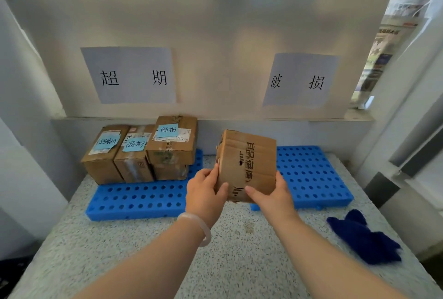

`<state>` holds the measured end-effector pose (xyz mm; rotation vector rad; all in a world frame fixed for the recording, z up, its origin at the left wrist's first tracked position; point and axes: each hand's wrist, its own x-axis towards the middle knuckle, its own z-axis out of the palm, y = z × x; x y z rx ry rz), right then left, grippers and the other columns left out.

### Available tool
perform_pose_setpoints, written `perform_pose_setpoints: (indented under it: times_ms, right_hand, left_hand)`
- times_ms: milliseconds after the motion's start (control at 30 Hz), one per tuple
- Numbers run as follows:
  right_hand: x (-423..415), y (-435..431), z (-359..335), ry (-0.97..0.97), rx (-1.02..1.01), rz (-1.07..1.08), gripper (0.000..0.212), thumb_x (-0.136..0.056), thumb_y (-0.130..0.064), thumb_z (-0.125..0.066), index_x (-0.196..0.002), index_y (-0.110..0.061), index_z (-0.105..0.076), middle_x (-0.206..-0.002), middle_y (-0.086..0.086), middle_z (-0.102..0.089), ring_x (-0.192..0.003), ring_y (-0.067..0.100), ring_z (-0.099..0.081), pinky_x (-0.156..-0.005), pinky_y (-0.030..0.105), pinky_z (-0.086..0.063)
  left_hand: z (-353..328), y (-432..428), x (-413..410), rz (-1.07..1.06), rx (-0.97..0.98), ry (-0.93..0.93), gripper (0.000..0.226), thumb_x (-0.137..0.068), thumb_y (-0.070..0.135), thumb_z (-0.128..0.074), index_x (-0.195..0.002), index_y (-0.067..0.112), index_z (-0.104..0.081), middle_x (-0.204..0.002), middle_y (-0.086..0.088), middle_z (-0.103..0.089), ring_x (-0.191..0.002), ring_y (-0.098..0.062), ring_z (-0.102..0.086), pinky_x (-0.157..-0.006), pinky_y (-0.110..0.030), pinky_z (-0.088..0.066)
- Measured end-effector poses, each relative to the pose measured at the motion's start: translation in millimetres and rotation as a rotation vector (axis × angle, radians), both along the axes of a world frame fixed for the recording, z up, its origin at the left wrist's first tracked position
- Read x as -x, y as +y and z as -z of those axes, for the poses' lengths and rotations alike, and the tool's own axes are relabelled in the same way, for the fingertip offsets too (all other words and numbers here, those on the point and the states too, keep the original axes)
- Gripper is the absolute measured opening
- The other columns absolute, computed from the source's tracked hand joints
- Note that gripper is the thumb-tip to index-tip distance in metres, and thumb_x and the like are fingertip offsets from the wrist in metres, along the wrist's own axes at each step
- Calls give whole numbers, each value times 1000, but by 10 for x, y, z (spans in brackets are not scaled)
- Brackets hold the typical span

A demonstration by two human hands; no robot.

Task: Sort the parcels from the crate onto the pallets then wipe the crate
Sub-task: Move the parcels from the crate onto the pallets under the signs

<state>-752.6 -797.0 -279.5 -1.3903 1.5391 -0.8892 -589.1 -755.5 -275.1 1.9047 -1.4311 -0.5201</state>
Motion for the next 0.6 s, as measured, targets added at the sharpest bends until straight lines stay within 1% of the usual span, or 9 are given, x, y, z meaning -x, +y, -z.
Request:
perform_pose_setpoints:
  times_ms: [33,133,200,233,267,333,433,533,600]
  right_hand:
    - [-3,20,-17,-13,13,-10,99,-75,-36,-82,-153,-24,-22,-142,1,-48,-123,19,-50,-106,45,-44]
    - [-18,98,-68,-55,58,-59,88,-83,-30,-76,-153,-27,-22,-137,-3,-46,-114,13,-50,-98,38,-49]
    - [-47,167,-89,-59,112,-114,81,-88,-28,-71,-152,-30,-23,-137,-7,-44,-115,10,-48,-90,26,-47]
    - [-69,205,-100,-53,133,-144,78,-89,-29,-69,-152,-33,-23,-137,-8,-42,-118,9,-45,-90,22,-43]
    - [-90,238,-101,-49,149,-168,76,-90,-31,-67,-151,-35,-22,-140,-9,-39,-123,8,-42,-94,23,-42]
    - [-123,293,-108,-62,168,-210,72,-92,-33,-63,-151,-38,-22,-147,-7,-30,-131,9,-36,-105,30,-40]
    - [-153,355,-117,-70,211,-276,60,-97,-36,-55,-148,-44,-24,-151,-10,-22,-134,6,-30,-110,30,-35]
    - [-174,400,-125,-24,255,-326,49,-100,-41,-47,-142,-53,-25,-155,-16,-16,-138,2,-19,-111,26,-25]
    - [-177,408,-137,34,280,-356,45,-100,-45,-42,-139,-58,-22,-156,-17,-13,-142,5,-14,-115,31,-22]
  left_hand:
    - [-6,19,13,-20,12,-38,66,-97,40,-53,-154,30,-23,-131,4,-43,-120,-16,-38,-101,-28,-36]
    - [4,35,46,-52,-62,-28,87,-93,46,-58,-157,24,-4,-141,1,-37,-129,-20,-35,-111,-35,-34]
    - [6,49,98,-65,-119,-27,100,-87,56,-61,-156,24,5,-147,-1,-31,-133,-22,-32,-111,-37,-32]
    - [3,57,127,-76,-138,-10,106,-84,61,-61,-156,25,8,-150,-2,-26,-136,-23,-30,-112,-39,-32]
    - [-5,63,154,-92,-154,22,112,-79,66,-62,-155,26,10,-154,-2,-19,-139,-26,-27,-113,-43,-32]
    - [-25,63,185,-120,-191,82,120,-72,72,-63,-155,28,12,-159,-4,-6,-144,-31,-19,-115,-49,-30]
    - [-84,51,182,-143,-232,143,126,-65,76,-67,-153,33,13,-161,-7,4,-147,-34,-10,-118,-52,-23]
    - [-114,23,144,-166,-257,197,129,-61,79,-68,-152,40,14,-162,-11,9,-148,-36,-5,-118,-52,-18]
    - [-94,1,111,-180,-274,228,128,-61,78,-69,-151,43,14,-161,-13,5,-147,-37,-11,-118,-54,-20]
